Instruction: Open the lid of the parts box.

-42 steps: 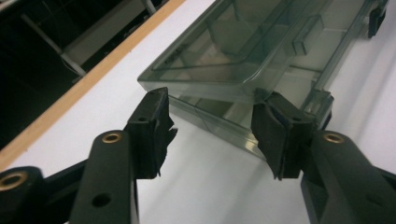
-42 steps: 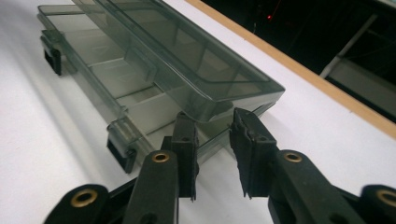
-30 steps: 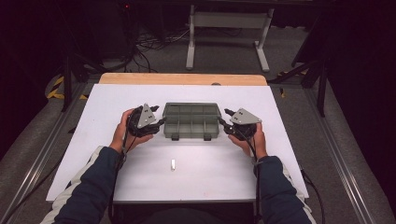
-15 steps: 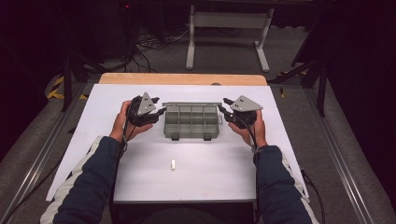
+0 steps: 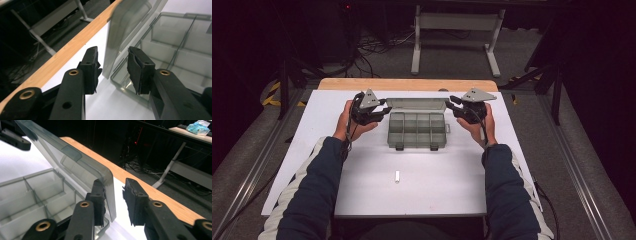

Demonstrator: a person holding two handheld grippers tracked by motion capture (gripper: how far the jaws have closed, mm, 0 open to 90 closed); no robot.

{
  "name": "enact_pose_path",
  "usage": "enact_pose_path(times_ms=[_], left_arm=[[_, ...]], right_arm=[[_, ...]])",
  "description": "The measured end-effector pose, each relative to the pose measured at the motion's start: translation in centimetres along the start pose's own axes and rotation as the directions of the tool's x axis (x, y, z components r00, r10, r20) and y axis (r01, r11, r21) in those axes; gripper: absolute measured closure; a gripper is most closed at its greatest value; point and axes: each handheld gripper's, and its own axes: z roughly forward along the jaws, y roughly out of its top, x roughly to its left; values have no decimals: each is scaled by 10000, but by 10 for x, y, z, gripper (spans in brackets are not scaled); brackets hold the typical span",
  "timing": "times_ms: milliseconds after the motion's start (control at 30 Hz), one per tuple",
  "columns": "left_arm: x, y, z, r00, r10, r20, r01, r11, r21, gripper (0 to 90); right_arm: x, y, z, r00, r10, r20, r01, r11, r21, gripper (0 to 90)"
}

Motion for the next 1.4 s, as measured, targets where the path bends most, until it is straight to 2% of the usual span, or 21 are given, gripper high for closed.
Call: enact_pose_path(times_ms=[33, 67, 167, 333, 467, 500, 600, 667, 767, 800, 867, 900, 933, 967, 1033, 1100, 1167, 1233, 1400], left_arm=[[2, -1, 3, 9996, -236, 130, 237, 9997, -100, 621], [6, -3, 7, 9970, -710, 310, 718, 9971, -256, 625], [11, -7, 15, 9895, -1345, 528, 1363, 9902, -317, 631], [14, -14, 29, 9841, -1719, 456, 1728, 9848, -182, 674], [18, -22, 37, 9762, -2113, 486, 2120, 9772, -115, 734], [20, -23, 39, 9772, -2074, 447, 2077, 9782, -33, 739], [20, -27, 44, 9701, -2380, 486, 2383, 9712, -18, 743], [21, -28, 46, 9700, -2389, 437, 2394, 9709, -60, 744], [21, -29, 53, 9662, -2550, 372, 2551, 9669, 15, 742], [20, -30, 54, 9616, -2716, 384, 2718, 9624, 5, 739], [20, -31, 56, 9609, -2746, 360, 2748, 9615, -2, 735], [20, -32, 57, 9581, -2831, 429, 2832, 9591, 42, 736], [19, -33, 58, 9583, -2830, 402, 2824, 9591, 187, 738], [20, -33, 59, 9610, -2742, 354, 2734, 9615, 267, 737], [19, -34, 60, 9579, -2843, 401, 2831, 9585, 340, 729], [18, -35, 62, 9600, -2769, 403, 2743, 9597, 606, 734], [18, -37, 62, 9558, -2897, 497, 2869, 9562, 574, 737], [18, -38, 61, 9543, -2933, 571, 2904, 9554, 544, 738], [15, -36, 60, 9589, -2804, 433, 2775, 9587, 628, 735]], right_arm=[[-3, 0, 5, 9996, 277, -82, -277, 9996, 25, 724], [-4, 0, 8, 9991, 398, -110, -397, 9992, 61, 722], [-7, -4, 16, 9982, 589, -111, -587, 9980, 222, 721], [-10, -13, 33, 9962, 871, -42, -868, 9952, 448, 740], [-10, -20, 44, 9935, 1138, 81, -1140, 9926, 426, 755], [-10, -21, 45, 9919, 1262, 118, -1265, 9914, 333, 757], [-12, -25, 49, 9865, 1623, 223, -1625, 9867, 97, 762], [-12, -28, 52, 9826, 1835, 283, -1836, 9830, 12, 771], [-13, -34, 57, 9775, 2078, 358, -2083, 9780, 109, 778], [-13, -35, 58, 9758, 2158, 356, -2164, 9762, 125, 783], [-14, -39, 60, 9702, 2395, 371, -2402, 9706, 152, 811], [-14, -41, 61, 9666, 2528, 427, -2538, 9671, 197, 830], [-15, -43, 62, 9616, 2721, 358, -2732, 9615, 290, 834], [-15, -46, 63, 9593, 2805, 338, -2819, 9582, 491, 835], [-14, -47, 63, 9558, 2924, 321, -2938, 9542, 559, 834], [-14, -48, 63, 9531, 3010, 312, -3023, 9515, 575, 839], [-12, -47, 62, 9529, 3022, 271, -3034, 9504, 681, 841], [-11, -48, 60, 9527, 3026, 277, -3038, 9503, 682, 841], [-7, -49, 59, 9517, 3043, 395, -3063, 9500, 602, 841]])
